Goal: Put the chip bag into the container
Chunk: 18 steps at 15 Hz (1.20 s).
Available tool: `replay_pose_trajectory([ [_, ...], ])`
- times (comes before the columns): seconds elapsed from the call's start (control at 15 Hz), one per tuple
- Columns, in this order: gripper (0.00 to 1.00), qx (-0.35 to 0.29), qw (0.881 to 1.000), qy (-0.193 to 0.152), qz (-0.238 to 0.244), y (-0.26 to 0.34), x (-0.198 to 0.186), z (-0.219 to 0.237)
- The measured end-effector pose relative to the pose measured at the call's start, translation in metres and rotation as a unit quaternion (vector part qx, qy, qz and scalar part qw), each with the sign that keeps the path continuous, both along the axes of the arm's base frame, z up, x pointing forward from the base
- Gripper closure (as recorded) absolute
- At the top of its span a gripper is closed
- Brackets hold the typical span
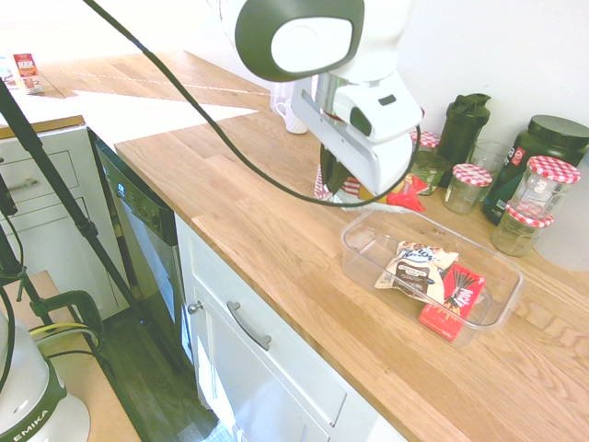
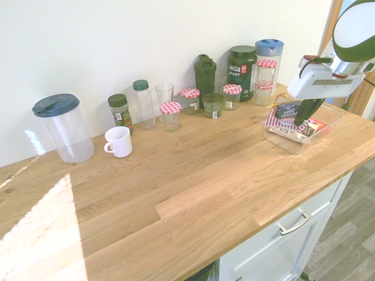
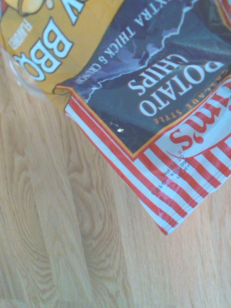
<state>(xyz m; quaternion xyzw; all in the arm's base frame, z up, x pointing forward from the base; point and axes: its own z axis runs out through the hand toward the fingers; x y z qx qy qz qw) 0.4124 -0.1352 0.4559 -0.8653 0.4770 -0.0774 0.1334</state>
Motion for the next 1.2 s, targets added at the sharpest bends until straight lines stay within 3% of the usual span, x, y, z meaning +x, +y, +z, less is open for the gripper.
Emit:
replay_pose_trajectory([
  [0.6, 1.00, 0.049, 0.998, 0.010, -0.030, -0.092, 0.009, -0.046],
  [0.93, 1.00, 0.060, 0.997, 0.027, -0.029, -0.107, 0.032, -0.069],
  [1.0, 0.00, 0.061, 0.997, 0.032, -0.028, -0.107, 0.034, -0.074],
  [1.2, 0.00, 0.063, 0.997, 0.043, -0.023, -0.102, 0.037, -0.084],
])
